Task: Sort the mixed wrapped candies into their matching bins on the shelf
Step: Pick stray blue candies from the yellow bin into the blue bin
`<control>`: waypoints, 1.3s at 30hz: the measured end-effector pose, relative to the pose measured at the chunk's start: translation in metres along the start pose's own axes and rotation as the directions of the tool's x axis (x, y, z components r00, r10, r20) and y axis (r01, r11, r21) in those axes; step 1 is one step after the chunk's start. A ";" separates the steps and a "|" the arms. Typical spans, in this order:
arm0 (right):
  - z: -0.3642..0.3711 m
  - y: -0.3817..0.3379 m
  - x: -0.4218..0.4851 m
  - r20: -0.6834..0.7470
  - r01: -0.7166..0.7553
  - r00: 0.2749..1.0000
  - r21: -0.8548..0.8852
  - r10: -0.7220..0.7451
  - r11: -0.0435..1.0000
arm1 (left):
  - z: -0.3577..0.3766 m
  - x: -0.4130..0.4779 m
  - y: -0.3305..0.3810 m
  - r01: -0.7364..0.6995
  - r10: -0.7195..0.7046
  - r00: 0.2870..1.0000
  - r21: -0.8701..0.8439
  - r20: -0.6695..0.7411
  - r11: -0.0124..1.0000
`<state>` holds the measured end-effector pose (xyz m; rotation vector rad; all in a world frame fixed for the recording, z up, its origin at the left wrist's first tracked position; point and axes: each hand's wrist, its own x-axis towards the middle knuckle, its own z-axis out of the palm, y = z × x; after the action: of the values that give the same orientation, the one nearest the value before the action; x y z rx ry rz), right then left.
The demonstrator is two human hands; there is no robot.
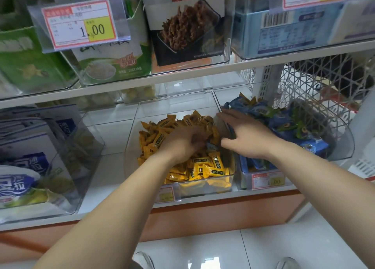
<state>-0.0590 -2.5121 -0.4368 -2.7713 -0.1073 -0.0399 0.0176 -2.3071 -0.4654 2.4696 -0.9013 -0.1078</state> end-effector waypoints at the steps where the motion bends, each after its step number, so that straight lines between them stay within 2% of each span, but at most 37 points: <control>1: 0.000 -0.001 0.000 -0.008 -0.003 1.000 -0.002 0.003 1.000 | 0.004 -0.001 0.003 -0.023 0.020 0.999 0.073 0.042 0.997; 3: 0.001 -0.002 0.000 -0.012 -0.008 1.000 -0.004 0.008 1.000 | 0.013 -0.002 0.007 -0.071 0.055 0.996 0.254 0.067 0.964; 4: 0.001 -0.002 0.000 -0.010 -0.009 1.000 -0.007 0.009 1.000 | 0.015 -0.001 0.009 -0.069 0.058 0.997 0.288 0.049 0.955; 6: 0.001 -0.001 0.000 0.000 -0.010 1.000 -0.012 0.010 1.000 | 0.015 0.000 0.014 -0.054 0.050 0.998 0.238 0.023 0.970; 9: 0.000 -0.001 -0.001 -0.027 -0.002 1.000 -0.028 0.001 1.000 | 0.001 -0.002 0.017 -0.008 0.010 0.999 0.035 -0.053 0.999; 12: -0.003 -0.010 -0.005 -0.133 0.071 0.988 -0.091 -0.083 0.993 | -0.019 -0.009 0.020 -0.028 -0.008 0.980 -0.177 -0.199 0.984; 14: -0.004 -0.021 -0.007 -0.176 0.126 0.977 0.033 -0.118 0.991 | -0.025 -0.016 0.025 -0.009 -0.114 0.963 -0.448 -0.245 0.894; 16: -0.006 -0.032 -0.008 -0.211 0.153 0.972 0.238 -0.103 0.959 | -0.027 -0.021 0.033 0.020 -0.234 0.947 -0.687 -0.220 0.727; 18: -0.011 -0.036 -0.008 -0.278 0.173 0.958 0.359 -0.072 0.917 | -0.029 -0.024 0.036 0.019 -0.290 0.937 -0.800 -0.195 0.600; 19: -0.014 -0.034 -0.009 -0.330 0.177 0.943 0.376 -0.048 0.910 | -0.029 -0.024 0.036 0.020 -0.295 0.935 -0.802 -0.196 0.597; 20: -0.018 -0.030 -0.009 -0.386 0.163 0.922 0.357 -0.014 0.920 | -0.029 -0.025 0.033 0.024 -0.264 0.940 -0.730 -0.216 0.683; 21: -0.022 -0.023 -0.010 -0.445 0.129 0.895 0.297 0.018 0.946 | -0.028 -0.027 0.027 0.020 -0.176 0.959 -0.562 -0.224 0.827; 22: -0.025 -0.015 -0.012 -0.495 0.072 0.868 0.197 0.036 0.978 | -0.025 -0.029 0.023 0.004 -0.066 0.984 -0.346 -0.168 0.938; 23: -0.027 -0.006 -0.014 -0.520 -0.001 0.853 0.087 0.047 0.996 | -0.020 -0.032 0.020 -0.029 0.019 0.998 -0.159 -0.063 0.987; 25: -0.024 0.011 -0.019 -0.463 -0.162 0.881 -0.093 0.102 0.982 | -0.010 -0.034 0.017 -0.075 0.072 0.989 0.017 0.132 0.997; 27: -0.019 0.015 -0.020 -0.373 -0.299 0.906 -0.233 0.199 0.925 | 0.001 -0.033 0.017 -0.110 0.080 0.957 0.094 0.277 0.990; 28: -0.018 0.013 -0.019 -0.374 -0.328 0.902 -0.269 0.216 0.906 | 0.005 -0.031 0.017 -0.118 0.066 0.939 0.136 0.337 0.984; 30: -0.019 0.000 -0.016 -0.403 -0.265 0.905 -0.290 0.134 0.920 | 0.009 -0.026 0.016 -0.127 0.031 0.919 0.221 0.393 0.967; 32: -0.018 -0.013 -0.013 -0.366 -0.138 0.931 -0.308 0.017 0.941 | 0.011 -0.022 0.016 -0.162 0.054 0.931 0.274 0.362 0.948; 33: -0.014 -0.016 -0.012 -0.317 -0.109 0.948 -0.298 0.010 0.948 | 0.011 -0.020 0.015 -0.155 0.064 0.942 0.258 0.331 0.953; 36: -0.002 -0.011 -0.008 -0.175 -0.144 0.979 -0.236 0.103 0.961 | 0.014 -0.010 0.015 0.013 -0.037 0.972 0.104 0.233 0.995; 39: 0.001 -0.005 -0.008 -0.129 -0.160 0.982 -0.188 0.137 0.969 | 0.022 0.001 0.019 0.093 -0.119 0.976 0.144 0.185 0.985</control>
<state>-0.0671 -2.5077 -0.4364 -2.9588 0.1424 -0.1802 0.0019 -2.3297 -0.4751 2.6683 -0.8806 -0.3394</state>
